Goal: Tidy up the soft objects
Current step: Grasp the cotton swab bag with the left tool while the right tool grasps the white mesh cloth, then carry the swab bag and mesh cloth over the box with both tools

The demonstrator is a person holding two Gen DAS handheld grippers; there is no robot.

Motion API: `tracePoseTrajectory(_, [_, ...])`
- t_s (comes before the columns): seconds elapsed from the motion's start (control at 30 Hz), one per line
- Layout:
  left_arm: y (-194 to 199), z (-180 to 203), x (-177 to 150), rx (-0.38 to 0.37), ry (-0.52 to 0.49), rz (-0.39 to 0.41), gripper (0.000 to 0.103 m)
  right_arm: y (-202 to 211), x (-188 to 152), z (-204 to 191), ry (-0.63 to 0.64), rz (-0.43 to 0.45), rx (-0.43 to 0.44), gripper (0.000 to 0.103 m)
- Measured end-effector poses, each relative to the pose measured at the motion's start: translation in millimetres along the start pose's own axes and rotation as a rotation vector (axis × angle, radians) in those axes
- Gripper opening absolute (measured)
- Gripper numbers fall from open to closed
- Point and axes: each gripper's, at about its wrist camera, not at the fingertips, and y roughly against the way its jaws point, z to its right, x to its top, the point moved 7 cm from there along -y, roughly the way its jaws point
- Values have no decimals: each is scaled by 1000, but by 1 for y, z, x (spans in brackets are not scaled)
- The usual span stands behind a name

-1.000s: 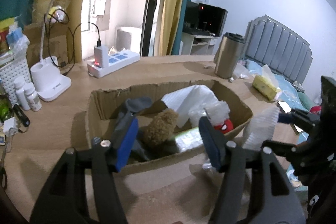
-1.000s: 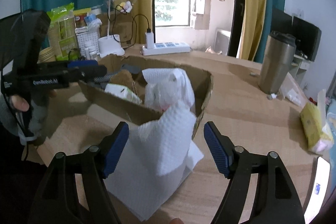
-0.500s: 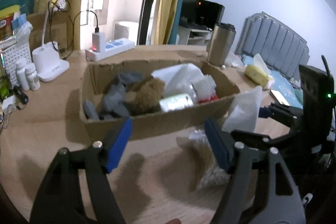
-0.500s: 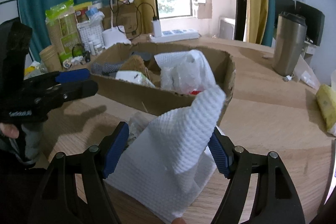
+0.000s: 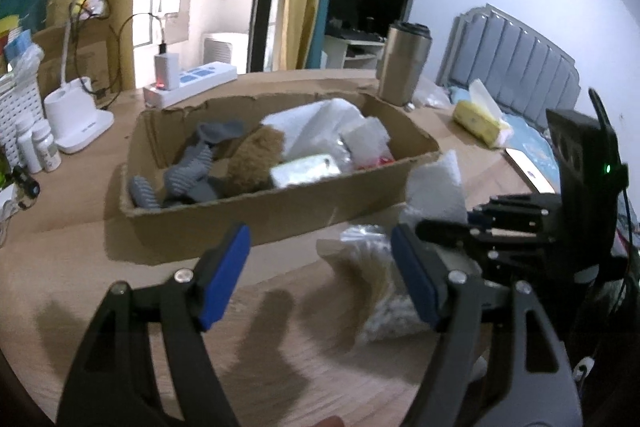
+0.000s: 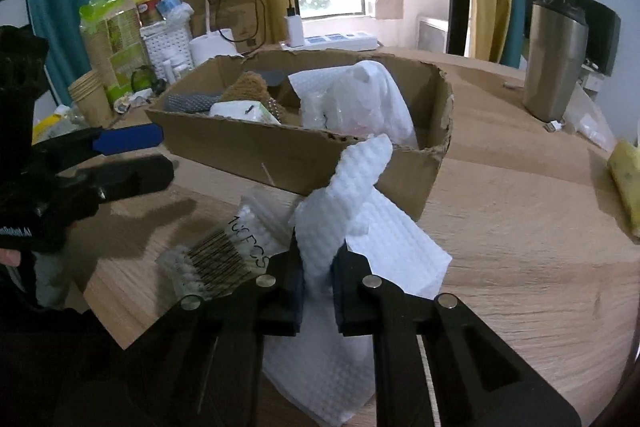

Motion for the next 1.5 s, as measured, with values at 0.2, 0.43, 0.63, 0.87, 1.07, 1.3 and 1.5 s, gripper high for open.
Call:
tracePoseTrajectory(0.2, [-8,18,-3,-12,-48,-33,74,24,7,13,-15,81,-15,11])
tracePoseTrajectory(0.43, [-20,46,-11,-30,-139,-89,74,52,10,44,-49,162,-63,11])
tracePoseTrajectory(0.63, [-34,63,-20,-13,-197,-153,74,60,4,57,-74,184,-70,11])
tracePoseTrajectory(0.87, [-48,78,-28,-5,-247,-204,74,61,-1,62,-92,199,-52,11])
tracePoseTrajectory(1.07, [-52,86,-34,-15,-265,-233,59,60,-3,63,-99,208,-39,11])
tracePoseTrajectory(1.3, [-47,87,-32,-27,-252,-221,43,54,-4,57,-97,203,-24,11])
tracePoseTrajectory(1.5, [-37,82,-29,-38,-231,-187,42,57,2,52,-79,207,-26,11])
